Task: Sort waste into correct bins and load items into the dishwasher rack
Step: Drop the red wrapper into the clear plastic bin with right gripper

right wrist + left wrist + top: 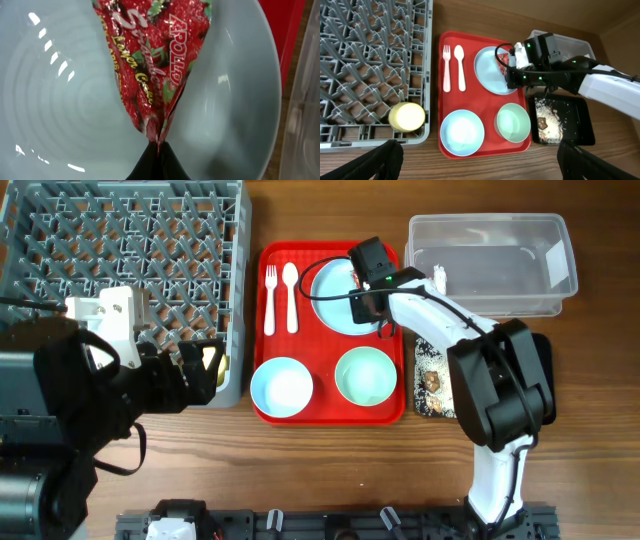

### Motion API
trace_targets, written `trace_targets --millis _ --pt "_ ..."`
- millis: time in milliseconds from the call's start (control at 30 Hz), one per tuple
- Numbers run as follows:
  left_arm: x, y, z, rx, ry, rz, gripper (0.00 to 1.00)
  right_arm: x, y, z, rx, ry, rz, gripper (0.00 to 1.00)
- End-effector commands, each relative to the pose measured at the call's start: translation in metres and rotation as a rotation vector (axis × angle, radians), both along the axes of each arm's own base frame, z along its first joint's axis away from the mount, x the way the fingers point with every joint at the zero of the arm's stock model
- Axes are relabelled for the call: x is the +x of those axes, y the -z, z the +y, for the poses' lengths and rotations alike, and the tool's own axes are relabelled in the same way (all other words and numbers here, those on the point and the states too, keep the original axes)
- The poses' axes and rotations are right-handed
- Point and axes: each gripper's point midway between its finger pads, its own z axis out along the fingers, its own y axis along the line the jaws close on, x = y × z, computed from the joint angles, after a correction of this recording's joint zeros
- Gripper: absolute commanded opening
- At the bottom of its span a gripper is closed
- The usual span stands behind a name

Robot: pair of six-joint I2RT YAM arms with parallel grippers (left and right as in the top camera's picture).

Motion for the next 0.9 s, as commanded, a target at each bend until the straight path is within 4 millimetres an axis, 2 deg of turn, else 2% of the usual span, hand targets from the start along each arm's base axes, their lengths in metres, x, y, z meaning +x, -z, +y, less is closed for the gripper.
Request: trace_targets --millis 0,133,233,300,400,533,633,667,700,733,867 --pt "-0.002 -0.003 -0.003 0.005 0.025 -0.018 1.0 0.006 -0.044 0.005 0.04 -0.003 -0.06 0.04" --pt "-0.002 -0.003 -0.003 0.005 0.025 -0.018 1.0 0.006 -0.112 0.0 0.088 0.006 -0.178 0.04" --pt "-0.002 -0.003 -0.003 0.005 0.025 -0.018 1.0 0.007 -0.157 -0.02 0.099 0.048 -0.269 0.04" --pt "-0.002 -0.003 -0.003 0.005 0.025 -0.018 1.0 0.009 -0.175 -0.039 0.097 0.089 -0.308 0.04" --pt "-0.002 -0.003 -0.003 0.005 0.025 -0.018 1.0 0.013 -0.177 -0.067 0.086 0.148 -0.308 0.04" --pt "-0.002 -0.003 -0.003 0.005 0.025 -0.018 1.0 0.017 -0.144 -0.108 0.047 0.234 -0.236 0.04" --pt "-0.002 -0.003 -0.003 0.005 0.025 -0.018 1.0 0.021 -0.122 -0.124 0.037 0.262 -0.189 0.07" --pt "-0.002 -0.003 -0.003 0.005 0.025 -0.018 1.0 0.021 -0.12 -0.128 0.037 0.263 -0.182 0.17" --pt "-0.002 -0.003 -0.003 0.005 0.025 -0.018 1.0 0.021 -0.125 -0.124 0.074 0.241 -0.181 0.49" --pt "-0.002 -0.003 -0.003 0.005 0.025 -0.018 1.0 0.02 -0.13 -0.119 0.102 0.228 -0.181 0.59" --pt "-0.002 -0.003 -0.003 0.005 0.025 -0.018 1.0 0.011 -0.169 -0.096 0.23 0.163 -0.22 0.67"
